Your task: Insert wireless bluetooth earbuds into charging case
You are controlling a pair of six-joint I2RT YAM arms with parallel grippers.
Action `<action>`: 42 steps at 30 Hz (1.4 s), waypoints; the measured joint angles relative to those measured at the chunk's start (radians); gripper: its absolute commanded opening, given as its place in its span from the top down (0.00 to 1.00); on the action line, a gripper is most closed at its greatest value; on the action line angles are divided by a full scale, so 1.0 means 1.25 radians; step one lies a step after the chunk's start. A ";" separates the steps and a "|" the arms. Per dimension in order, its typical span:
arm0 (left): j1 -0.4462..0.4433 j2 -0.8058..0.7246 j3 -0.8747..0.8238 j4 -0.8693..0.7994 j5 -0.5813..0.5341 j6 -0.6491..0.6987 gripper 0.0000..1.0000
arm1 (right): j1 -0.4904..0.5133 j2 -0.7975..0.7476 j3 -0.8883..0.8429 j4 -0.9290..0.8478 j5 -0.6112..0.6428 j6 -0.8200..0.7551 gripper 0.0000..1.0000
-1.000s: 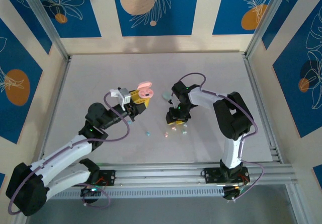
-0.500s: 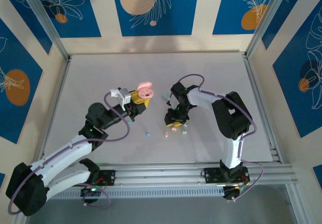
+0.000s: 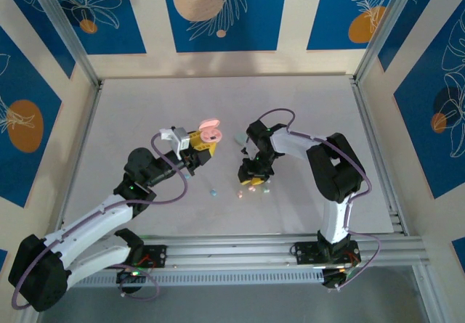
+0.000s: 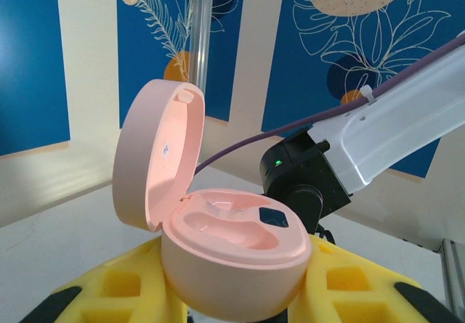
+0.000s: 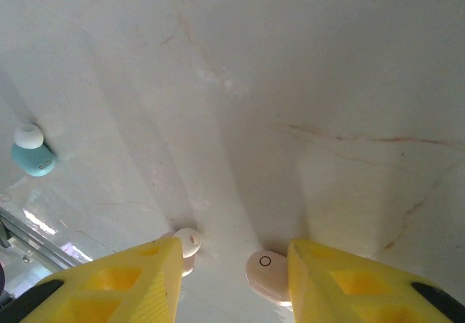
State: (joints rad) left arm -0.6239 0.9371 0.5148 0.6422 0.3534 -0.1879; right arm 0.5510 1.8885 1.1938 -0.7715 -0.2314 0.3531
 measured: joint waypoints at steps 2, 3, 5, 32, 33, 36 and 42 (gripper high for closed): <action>0.000 0.001 0.000 -0.001 0.000 0.000 0.71 | -0.003 0.000 -0.005 0.006 -0.001 0.006 0.57; 0.000 0.002 0.000 -0.001 0.000 0.000 0.71 | -0.003 0.000 -0.010 0.010 -0.001 0.010 0.57; 0.000 0.002 0.000 -0.001 0.000 0.000 0.71 | -0.003 0.000 -0.021 0.017 -0.001 0.018 0.59; 0.000 0.016 0.000 -0.001 0.004 -0.004 0.70 | 0.025 -0.086 -0.135 0.084 0.008 0.117 0.61; 0.000 0.016 0.000 -0.001 0.004 -0.004 0.70 | 0.025 -0.086 -0.133 0.082 0.013 0.115 0.60; 0.000 0.016 0.000 -0.001 0.004 -0.003 0.70 | 0.025 -0.085 -0.124 0.078 0.022 0.101 0.60; 0.000 0.016 0.000 -0.001 0.004 -0.004 0.70 | 0.025 -0.066 -0.105 0.081 0.026 0.067 0.62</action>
State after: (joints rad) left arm -0.6239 0.9577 0.5148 0.6411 0.3584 -0.1925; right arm 0.5823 1.8061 1.0630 -0.6704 -0.1986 0.4370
